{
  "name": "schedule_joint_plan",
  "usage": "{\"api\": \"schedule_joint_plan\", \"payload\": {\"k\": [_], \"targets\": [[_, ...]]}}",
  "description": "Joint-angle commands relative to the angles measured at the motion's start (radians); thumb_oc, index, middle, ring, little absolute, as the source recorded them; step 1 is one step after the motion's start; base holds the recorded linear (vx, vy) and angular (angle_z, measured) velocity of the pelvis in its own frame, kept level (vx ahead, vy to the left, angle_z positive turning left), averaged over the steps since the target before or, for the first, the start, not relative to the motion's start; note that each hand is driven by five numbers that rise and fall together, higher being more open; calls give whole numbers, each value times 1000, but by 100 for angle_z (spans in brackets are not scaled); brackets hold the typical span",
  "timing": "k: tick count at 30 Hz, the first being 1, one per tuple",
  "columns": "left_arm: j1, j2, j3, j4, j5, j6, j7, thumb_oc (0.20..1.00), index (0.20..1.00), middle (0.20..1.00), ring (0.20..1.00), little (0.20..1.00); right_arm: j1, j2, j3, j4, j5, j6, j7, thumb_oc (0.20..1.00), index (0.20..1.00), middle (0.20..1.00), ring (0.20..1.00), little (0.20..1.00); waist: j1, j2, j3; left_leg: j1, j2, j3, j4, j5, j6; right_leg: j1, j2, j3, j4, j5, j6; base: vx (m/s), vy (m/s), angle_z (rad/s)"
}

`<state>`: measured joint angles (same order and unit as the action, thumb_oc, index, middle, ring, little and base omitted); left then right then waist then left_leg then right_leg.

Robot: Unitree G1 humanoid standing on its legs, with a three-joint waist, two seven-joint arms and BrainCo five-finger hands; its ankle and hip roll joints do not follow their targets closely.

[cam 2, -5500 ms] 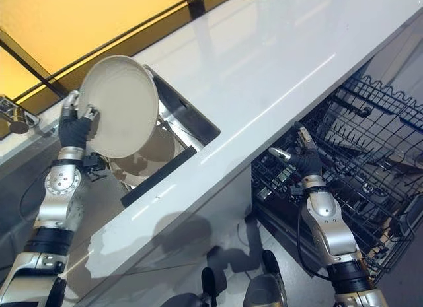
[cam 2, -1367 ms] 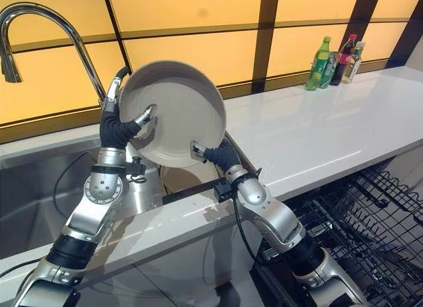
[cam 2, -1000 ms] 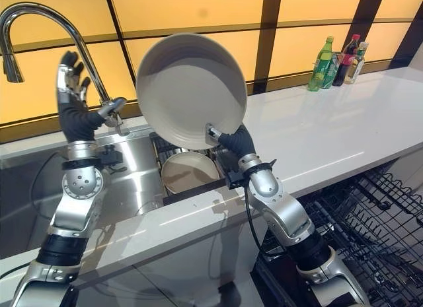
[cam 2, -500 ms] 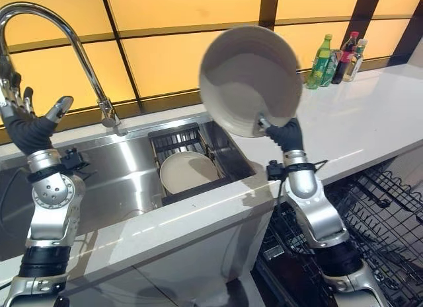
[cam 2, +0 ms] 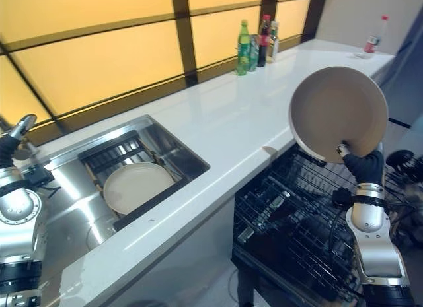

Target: Pick up plates and place into dishwasher.

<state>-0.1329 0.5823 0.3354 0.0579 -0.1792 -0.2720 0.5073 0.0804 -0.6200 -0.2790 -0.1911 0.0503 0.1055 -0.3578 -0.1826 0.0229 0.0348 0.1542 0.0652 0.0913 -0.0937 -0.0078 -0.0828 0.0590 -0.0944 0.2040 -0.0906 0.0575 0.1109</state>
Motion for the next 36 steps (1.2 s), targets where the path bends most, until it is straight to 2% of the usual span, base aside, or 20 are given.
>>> {"api": "schedule_joint_plan", "payload": {"k": [1, 5, 9, 17, 27, 36], "targets": [[22, 111, 52, 56, 0, -51, -5, 1000, 1000, 1000, 1000, 1000, 3, -86, -102, 28, -75, -30, -16, 200, 200, 200, 200, 200, -11, -17, -26, -13, -50, 6, 7, -20, 68, -28, -1, -35, 13, 38, 19, -27, -44, -26], [30, 123, 77, 101, 0, -79, 6, 1000, 1000, 1000, 1000, 1000, 52, -105, -154, 104, -123, -27, -18, 200, 200, 200, 200, 200, -38, -8, 3, -18, -51, 21, 8, -19, 70, -62, -1, -13, 35, 43, 27, -36, -38, -22], [41, 127, 88, 83, 6, -74, 10, 1000, 1000, 1000, 1000, 1000, 100, -109, -178, 149, -197, -18, -14, 200, 200, 200, 200, 200, -52, -4, 27, -28, -54, 27, 10, -18, 72, -88, 0, 4, 47, 47, 33, -41, -53, -15], [16, 140, 80, 88, 18, -68, 24, 1000, 1000, 1000, 1000, 1000, 121, -145, -117, 251, -350, 13, 63, 200, 200, 200, 200, 200, -58, 11, 79, -67, -58, 32, 16, -6, 67, -140, 1, 16, 67, 51, 35, -36, -44, -16], [23, 156, 77, 47, 30, -23, 4, 1000, 1000, 1000, 1000, 1000, 112, -202, -60, 263, -386, 12, 214, 200, 200, 200, 200, 200, -28, 16, 108, -103, -45, 3, 30, 7, 49, -148, 2, -9, 65, 42, 25, 27, -81, 1], [15, 184, 71, 19, 16, 6, 12, 1000, 1000, 1000, 1000, 1000, 61, -244, 1, 262, -450, 39, 283, 200, 200, 200, 200, 200, 14, 14, 124, -137, -17, -34, 25, 32, 28, -142, 11, -52, 49, 30, 8, 1, -106, 9]]}}
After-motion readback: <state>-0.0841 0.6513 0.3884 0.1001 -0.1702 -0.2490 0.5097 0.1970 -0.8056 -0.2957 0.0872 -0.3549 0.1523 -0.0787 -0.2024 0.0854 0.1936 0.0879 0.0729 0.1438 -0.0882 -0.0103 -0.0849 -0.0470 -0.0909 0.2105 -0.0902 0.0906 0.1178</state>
